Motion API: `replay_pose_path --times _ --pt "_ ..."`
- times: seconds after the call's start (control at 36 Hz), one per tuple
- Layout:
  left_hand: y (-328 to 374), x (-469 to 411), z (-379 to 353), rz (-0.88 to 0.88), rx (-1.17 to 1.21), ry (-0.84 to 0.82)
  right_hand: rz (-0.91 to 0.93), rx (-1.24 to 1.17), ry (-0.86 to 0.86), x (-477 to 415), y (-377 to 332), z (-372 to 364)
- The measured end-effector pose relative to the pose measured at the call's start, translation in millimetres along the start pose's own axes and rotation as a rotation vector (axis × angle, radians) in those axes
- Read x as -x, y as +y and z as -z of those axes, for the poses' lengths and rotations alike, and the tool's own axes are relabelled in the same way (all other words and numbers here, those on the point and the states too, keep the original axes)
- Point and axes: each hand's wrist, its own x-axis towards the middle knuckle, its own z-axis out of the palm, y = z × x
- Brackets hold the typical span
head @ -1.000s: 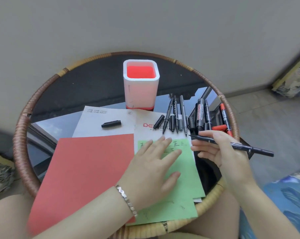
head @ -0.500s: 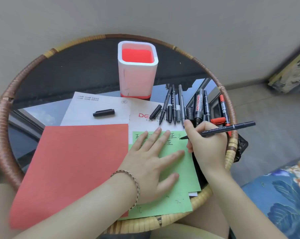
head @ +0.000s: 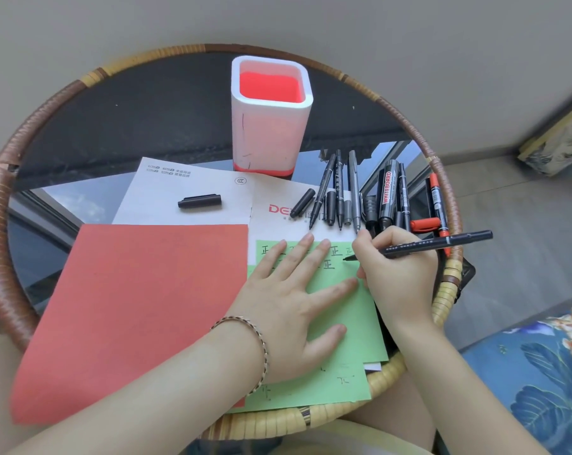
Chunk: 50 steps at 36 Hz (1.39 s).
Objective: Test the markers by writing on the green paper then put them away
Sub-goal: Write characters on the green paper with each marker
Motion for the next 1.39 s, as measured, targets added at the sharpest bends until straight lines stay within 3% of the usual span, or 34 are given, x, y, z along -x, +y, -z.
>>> replay_pose_path --times 1.39 --pt "0.3 -0.5 0.9 0.008 0.002 -0.014 0.03 0.064 0.017 -2.2 -3.1 -0.5"
